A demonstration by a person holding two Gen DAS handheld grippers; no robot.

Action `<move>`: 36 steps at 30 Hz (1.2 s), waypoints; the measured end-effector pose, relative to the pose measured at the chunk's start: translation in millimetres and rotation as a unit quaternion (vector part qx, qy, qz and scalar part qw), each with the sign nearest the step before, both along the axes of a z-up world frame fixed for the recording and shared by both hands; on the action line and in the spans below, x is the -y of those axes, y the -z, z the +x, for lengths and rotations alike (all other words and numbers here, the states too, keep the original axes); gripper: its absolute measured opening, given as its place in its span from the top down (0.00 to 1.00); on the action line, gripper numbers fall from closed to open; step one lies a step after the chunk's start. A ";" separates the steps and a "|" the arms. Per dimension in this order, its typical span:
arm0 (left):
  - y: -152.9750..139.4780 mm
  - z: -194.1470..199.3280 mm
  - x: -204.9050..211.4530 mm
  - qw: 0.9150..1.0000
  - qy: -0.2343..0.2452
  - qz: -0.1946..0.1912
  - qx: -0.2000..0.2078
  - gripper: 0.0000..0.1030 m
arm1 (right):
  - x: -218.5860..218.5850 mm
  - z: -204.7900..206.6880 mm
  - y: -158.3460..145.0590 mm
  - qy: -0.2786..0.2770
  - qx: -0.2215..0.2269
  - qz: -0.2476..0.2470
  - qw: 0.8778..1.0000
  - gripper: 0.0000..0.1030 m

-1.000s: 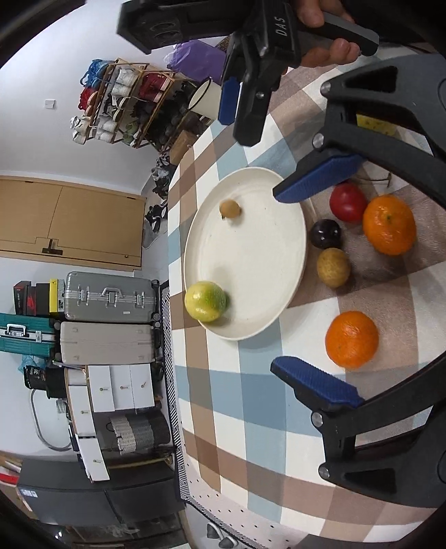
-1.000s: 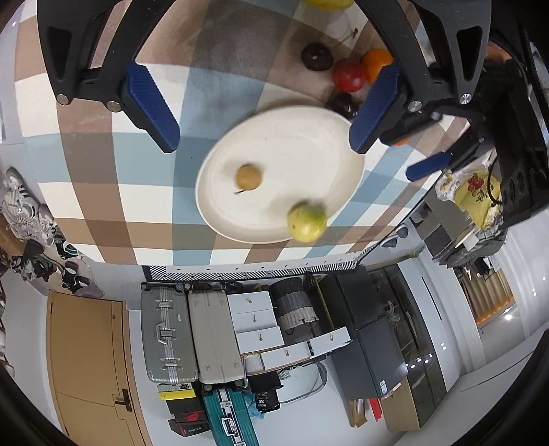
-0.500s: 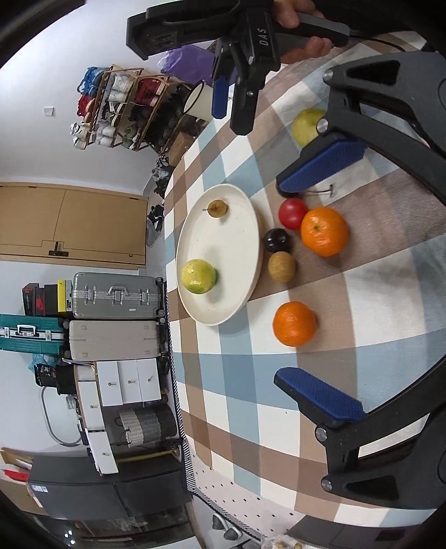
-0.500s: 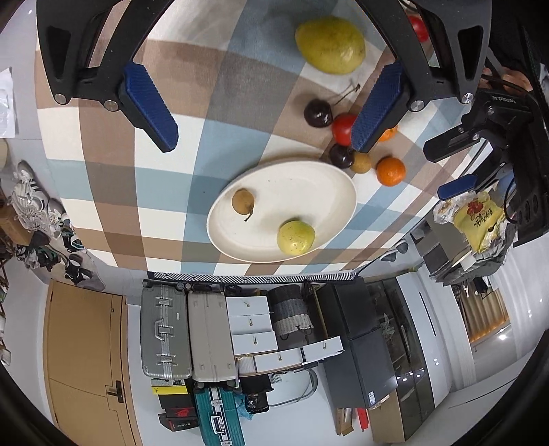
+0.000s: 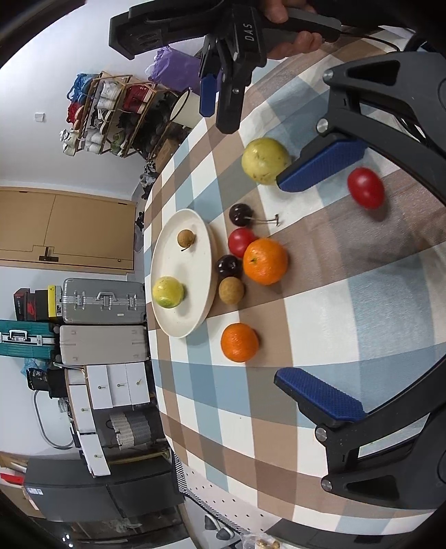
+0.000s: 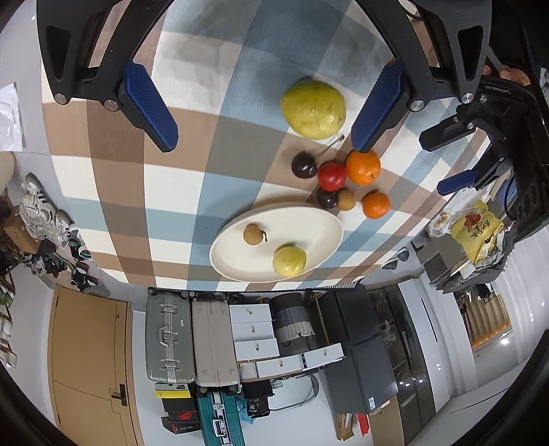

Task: Organize fruits
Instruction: 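Withdraw both tools from the plate back toward the remaining fruits, then grasp the red round fruit with the left tool while the right tool grasps the other yellow-green fruit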

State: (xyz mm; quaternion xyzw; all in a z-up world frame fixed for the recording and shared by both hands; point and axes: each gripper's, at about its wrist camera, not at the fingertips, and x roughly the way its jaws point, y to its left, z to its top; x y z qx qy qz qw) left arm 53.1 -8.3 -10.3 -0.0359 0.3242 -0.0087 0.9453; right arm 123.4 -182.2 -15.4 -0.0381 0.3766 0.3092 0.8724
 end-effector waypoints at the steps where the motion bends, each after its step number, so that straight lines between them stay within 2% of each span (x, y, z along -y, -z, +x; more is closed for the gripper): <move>1: 0.6 -3.6 1.8 1.000 0.003 0.000 -0.002 0.01 | 0.5 -4.1 0.7 -0.001 -0.001 -0.003 1.000 0.00; 14: 17.4 -21.3 22.0 0.998 0.025 -0.007 -0.058 0.01 | 0.3 -32.3 10.8 0.001 -0.012 -0.029 1.000 0.00; 25: 28.7 -22.2 36.7 0.994 0.033 -0.017 -0.098 0.02 | 0.5 -37.7 25.8 0.004 -0.026 -0.039 0.999 0.00; 30: 33.4 -23.0 46.9 0.994 0.043 -0.007 -0.100 0.12 | -0.2 -37.9 27.6 0.004 -0.025 -0.041 0.999 0.00; 36: 39.5 -22.3 61.9 0.991 0.073 0.009 -0.110 0.32 | 0.8 -38.0 27.9 0.006 -0.024 -0.044 0.999 0.00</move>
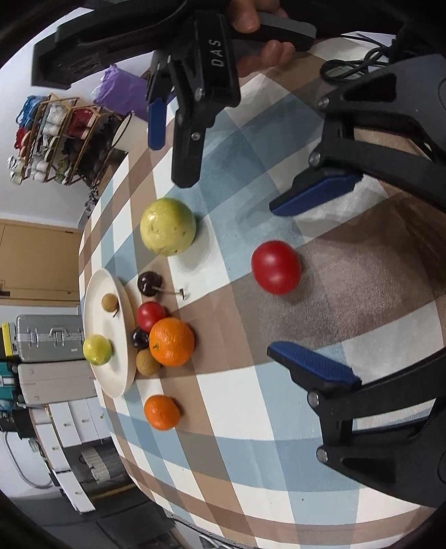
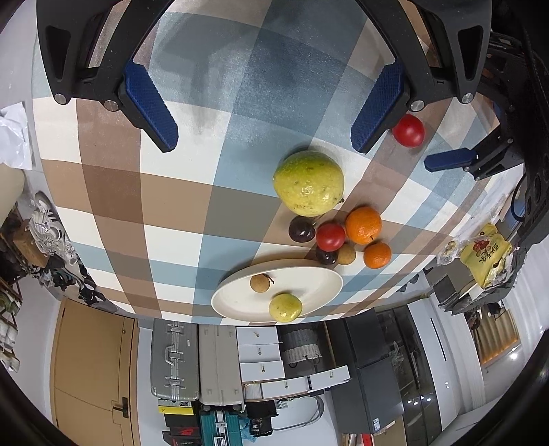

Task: Organize fruits
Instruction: 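Grasp the red round fruit with the left tool while the right tool grasps the other yellow-green fruit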

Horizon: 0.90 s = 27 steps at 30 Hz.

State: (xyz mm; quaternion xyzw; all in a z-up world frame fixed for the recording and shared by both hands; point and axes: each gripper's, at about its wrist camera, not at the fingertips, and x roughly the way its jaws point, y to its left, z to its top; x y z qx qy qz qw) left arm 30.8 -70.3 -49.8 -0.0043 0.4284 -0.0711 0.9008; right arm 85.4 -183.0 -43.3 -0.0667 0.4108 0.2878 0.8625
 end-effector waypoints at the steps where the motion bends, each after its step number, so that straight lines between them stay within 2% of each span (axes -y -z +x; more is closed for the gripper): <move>1: 0.4 0.5 1.8 1.000 0.004 0.002 -0.001 0.38 | 1.1 0.4 0.3 0.002 -0.001 0.001 1.000 0.00; 3: 0.9 0.4 4.0 1.000 0.009 0.004 -0.002 0.43 | 1.4 1.4 1.2 0.003 -0.005 0.002 1.000 0.00; 7: 2.6 2.0 6.0 1.000 0.023 -0.002 -0.008 0.60 | 1.3 0.6 3.5 -0.001 -0.004 -0.002 1.000 0.00; 11: 1.4 0.0 5.2 0.999 0.030 -0.013 -0.003 0.73 | 1.7 1.5 5.8 -0.001 -0.007 -0.001 1.000 0.00; 20: -5.5 1.2 -4.5 0.999 0.027 -0.032 0.011 0.73 | 1.2 3.0 8.1 -0.002 -0.013 0.003 1.000 0.00; 27: -12.8 5.9 -21.2 0.999 0.005 -0.045 0.021 0.73 | -8.2 7.1 6.9 -0.007 -0.020 0.010 1.000 0.00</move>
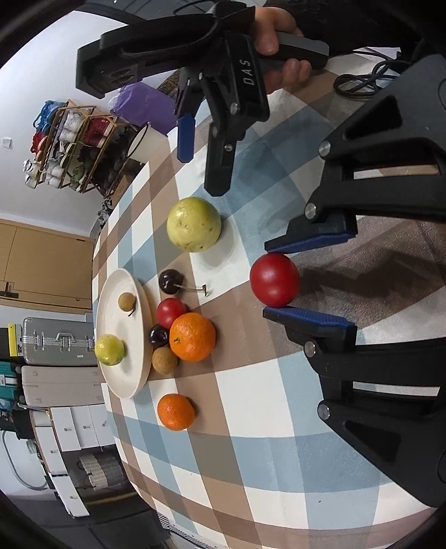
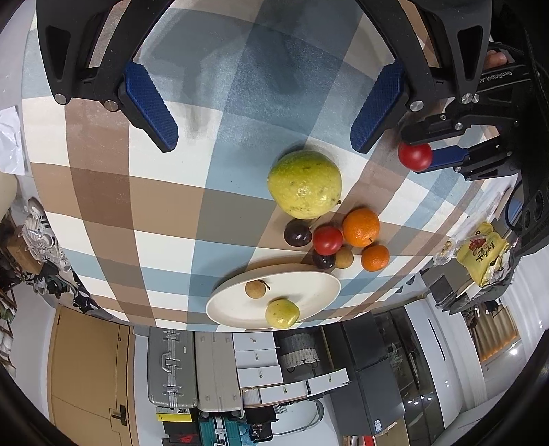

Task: Organize fruits
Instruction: 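Grasp the red round fruit with the left tool while the right tool grasps the other yellow-green fruit, then carry both fruits onto the white plate and open both tools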

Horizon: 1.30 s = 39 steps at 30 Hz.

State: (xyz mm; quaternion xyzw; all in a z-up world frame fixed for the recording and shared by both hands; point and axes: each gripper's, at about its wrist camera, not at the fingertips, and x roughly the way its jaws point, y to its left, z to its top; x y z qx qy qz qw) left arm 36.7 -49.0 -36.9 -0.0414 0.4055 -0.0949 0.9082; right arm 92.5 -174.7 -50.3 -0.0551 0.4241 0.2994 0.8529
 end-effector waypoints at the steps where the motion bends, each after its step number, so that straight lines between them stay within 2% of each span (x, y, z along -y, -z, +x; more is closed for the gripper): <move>1: -2.0 0.7 -2.2 1.000 -0.001 0.001 0.003 0.73 | -2.2 0.1 0.2 -0.003 0.000 0.000 1.000 0.00; 17: -11.6 16.8 -19.8 0.999 -0.025 0.010 0.020 0.73 | -32.9 18.6 12.8 -0.015 -0.023 0.002 1.000 0.02; 21: -11.8 23.8 -24.3 0.999 -0.029 0.007 0.020 0.73 | -37.4 20.5 14.6 -0.023 -0.026 0.000 0.999 0.16; 28: -14.5 34.2 -29.0 0.999 -0.033 0.006 0.023 0.73 | -43.3 17.7 16.0 -0.047 -0.027 0.008 0.999 0.31; 31: -16.1 38.6 -30.7 0.999 -0.035 0.007 0.026 0.73 | -43.2 18.1 16.5 -0.045 -0.025 0.008 0.999 0.41; 32: -16.4 40.2 -31.6 0.999 -0.036 0.006 0.027 0.73 | -42.9 18.5 16.5 -0.045 -0.025 0.008 0.999 0.48; 39: -18.8 46.7 -37.0 0.999 -0.040 0.004 0.031 0.73 | -41.5 16.7 15.3 -0.054 -0.022 0.020 0.998 0.49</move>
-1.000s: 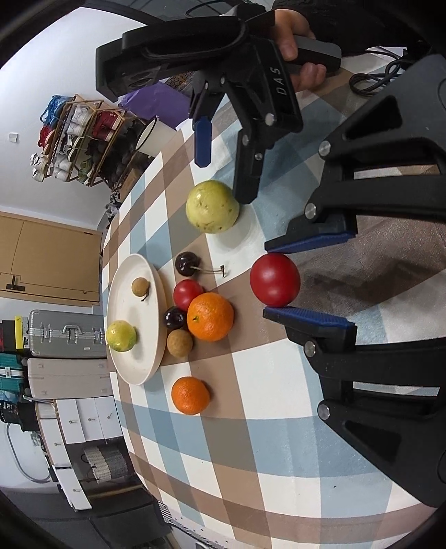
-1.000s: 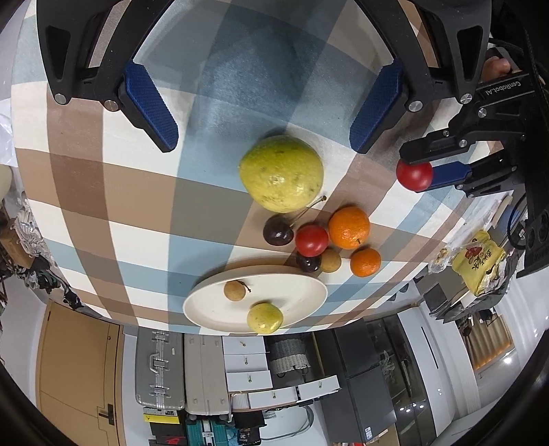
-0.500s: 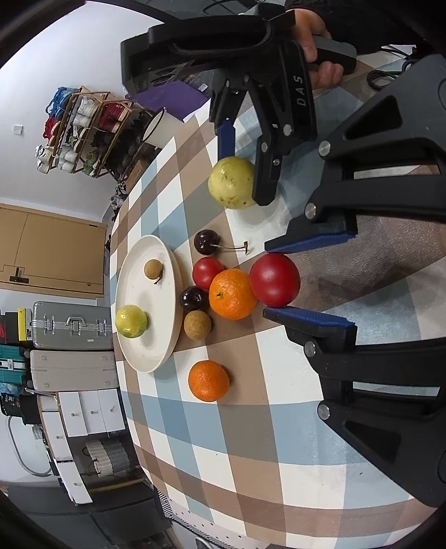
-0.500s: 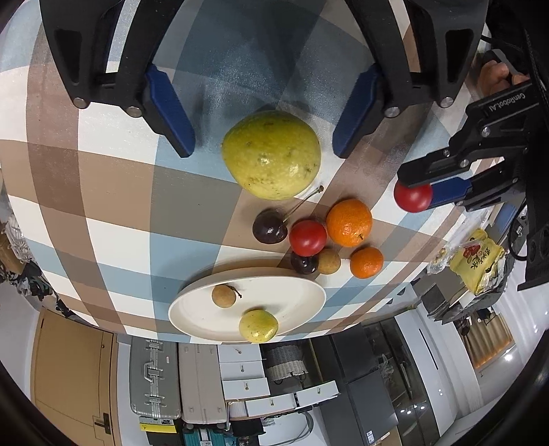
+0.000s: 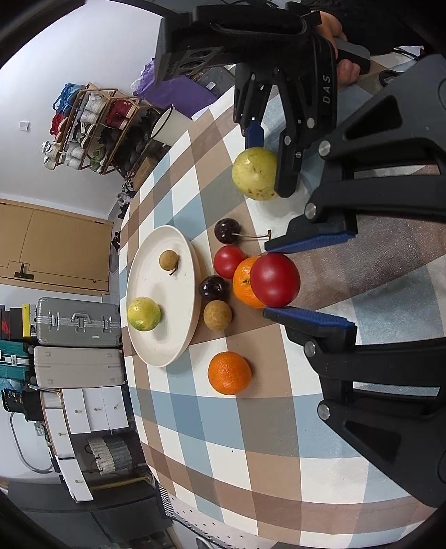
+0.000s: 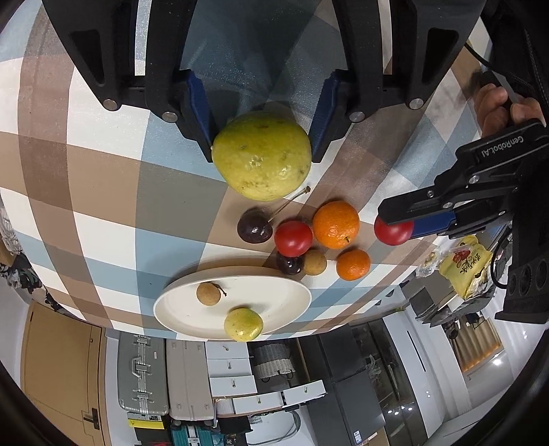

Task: Organize fruits
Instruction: 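Carry both fruits onto the white plate and open both tools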

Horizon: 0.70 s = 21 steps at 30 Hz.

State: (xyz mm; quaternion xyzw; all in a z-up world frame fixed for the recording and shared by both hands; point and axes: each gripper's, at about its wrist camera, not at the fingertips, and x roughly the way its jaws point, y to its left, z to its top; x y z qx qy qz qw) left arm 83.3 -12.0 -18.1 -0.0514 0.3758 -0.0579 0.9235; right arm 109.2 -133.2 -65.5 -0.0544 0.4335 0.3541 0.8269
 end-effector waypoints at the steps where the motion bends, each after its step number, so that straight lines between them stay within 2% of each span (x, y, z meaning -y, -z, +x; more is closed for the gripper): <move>1: -0.2 1.1 -1.1 1.000 -0.001 -0.001 0.000 0.73 | 0.1 -0.1 -1.0 -0.001 0.002 0.001 1.000 0.49; 12: -9.1 16.6 -12.1 1.000 -0.013 0.002 0.013 0.73 | -0.3 5.0 -26.6 -0.009 0.032 0.025 0.999 0.49; 21: -18.7 35.7 -16.4 0.999 -0.018 0.012 0.028 0.73 | 2.0 22.5 -44.3 0.005 0.046 0.047 0.998 0.49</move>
